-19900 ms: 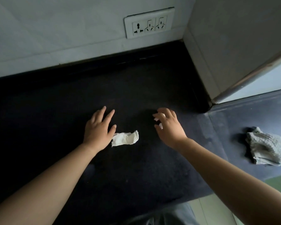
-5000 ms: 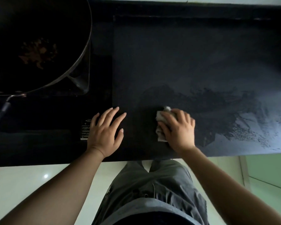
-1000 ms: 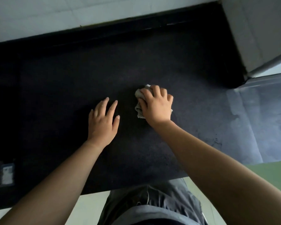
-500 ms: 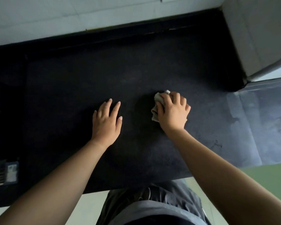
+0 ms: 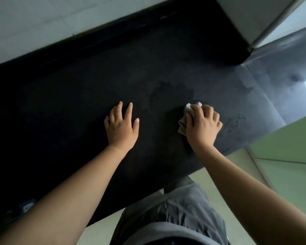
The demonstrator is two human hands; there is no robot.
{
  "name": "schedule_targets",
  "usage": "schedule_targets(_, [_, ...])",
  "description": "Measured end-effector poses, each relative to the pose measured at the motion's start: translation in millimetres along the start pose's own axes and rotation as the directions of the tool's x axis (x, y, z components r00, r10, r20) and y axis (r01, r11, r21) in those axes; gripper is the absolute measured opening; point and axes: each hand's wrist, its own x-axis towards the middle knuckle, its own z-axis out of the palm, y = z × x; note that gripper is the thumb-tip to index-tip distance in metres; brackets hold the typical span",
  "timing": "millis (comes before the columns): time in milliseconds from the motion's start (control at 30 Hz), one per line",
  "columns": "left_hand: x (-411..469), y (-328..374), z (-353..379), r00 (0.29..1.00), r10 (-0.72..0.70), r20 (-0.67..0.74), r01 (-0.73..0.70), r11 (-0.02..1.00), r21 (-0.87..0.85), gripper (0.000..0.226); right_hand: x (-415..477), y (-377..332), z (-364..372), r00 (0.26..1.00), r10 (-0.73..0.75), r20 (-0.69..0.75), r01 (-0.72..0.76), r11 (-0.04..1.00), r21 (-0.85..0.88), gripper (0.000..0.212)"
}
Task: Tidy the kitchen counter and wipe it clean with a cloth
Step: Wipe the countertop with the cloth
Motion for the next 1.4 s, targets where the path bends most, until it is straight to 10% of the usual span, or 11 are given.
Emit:
schedule_targets(233, [-2,-11,-9,0.995,0.077,0.056,-0.077,0.997,-0.008,0.060,-67,-16,10,0.983,-0.183,-0.011,0.181,0.980,-0.082,0.030])
schedule_targets(600, [-47,13,-37,0.941,0.316,0.122,-0.307,0.948,-0.090,0.059,-104,30,-47,0.996,0.093,-0.009,-0.092,0.994,0.055,0.028])
schedule_targets(1400, [-154,403,29,0.758,0.623,0.192,-0.476,0.731,-0.490,0.032,-147,364,-228,0.868,0.453,-0.206,-0.350,0.850,0.393,0.026])
